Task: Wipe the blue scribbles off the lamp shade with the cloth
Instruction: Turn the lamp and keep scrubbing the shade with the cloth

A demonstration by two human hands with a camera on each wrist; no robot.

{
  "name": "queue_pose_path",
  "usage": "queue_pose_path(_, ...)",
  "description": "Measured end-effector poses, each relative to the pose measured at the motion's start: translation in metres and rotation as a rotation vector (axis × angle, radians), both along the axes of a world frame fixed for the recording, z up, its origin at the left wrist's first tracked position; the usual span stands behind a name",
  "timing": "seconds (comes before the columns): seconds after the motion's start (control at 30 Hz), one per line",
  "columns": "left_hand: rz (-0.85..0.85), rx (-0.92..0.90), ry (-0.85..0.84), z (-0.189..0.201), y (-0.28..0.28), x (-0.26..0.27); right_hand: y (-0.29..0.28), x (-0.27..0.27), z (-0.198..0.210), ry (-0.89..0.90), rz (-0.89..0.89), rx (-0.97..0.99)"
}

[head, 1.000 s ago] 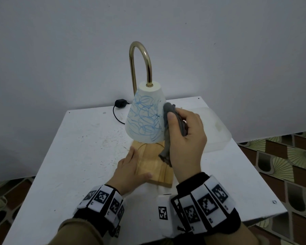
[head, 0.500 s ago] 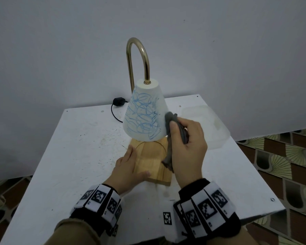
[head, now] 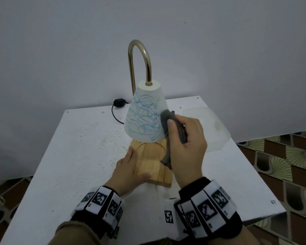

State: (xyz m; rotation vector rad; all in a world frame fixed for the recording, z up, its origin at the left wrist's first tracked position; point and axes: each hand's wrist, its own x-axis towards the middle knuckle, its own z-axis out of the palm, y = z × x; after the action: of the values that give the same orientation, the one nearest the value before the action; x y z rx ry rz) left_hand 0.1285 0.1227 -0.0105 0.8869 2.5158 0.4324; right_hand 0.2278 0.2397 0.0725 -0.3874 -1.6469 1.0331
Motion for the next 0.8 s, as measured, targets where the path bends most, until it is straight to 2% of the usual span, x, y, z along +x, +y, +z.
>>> queue_pose_path(0.17, 0.003, -0.002, -0.009, 0.001, 0.001, 0.002, -0.003, -0.014, 0.026, 0.054, 0.030, -0.027)
queue_pose_path(0.37, -0.004, 0.016, -0.023, -0.005, -0.001, -0.002, -0.015, -0.002, 0.013, 0.007, 0.081, 0.177)
queue_pose_path(0.5, 0.005, -0.001, -0.014, 0.001, 0.000, 0.001, 0.005, 0.000, 0.005, -0.026, 0.012, 0.072)
queue_pose_path(0.6, -0.001, 0.002, -0.010, 0.005, 0.000, 0.003, 0.012, -0.009, 0.018, 0.005, 0.001, -0.024)
queue_pose_path(0.7, -0.007, 0.000, -0.015, 0.002, 0.000, 0.001, 0.000, -0.016, 0.032, 0.064, 0.040, 0.001)
queue_pose_path(0.8, -0.003, 0.029, -0.033, -0.004, -0.002, -0.003, -0.014, -0.011, 0.025, 0.055, 0.087, 0.081)
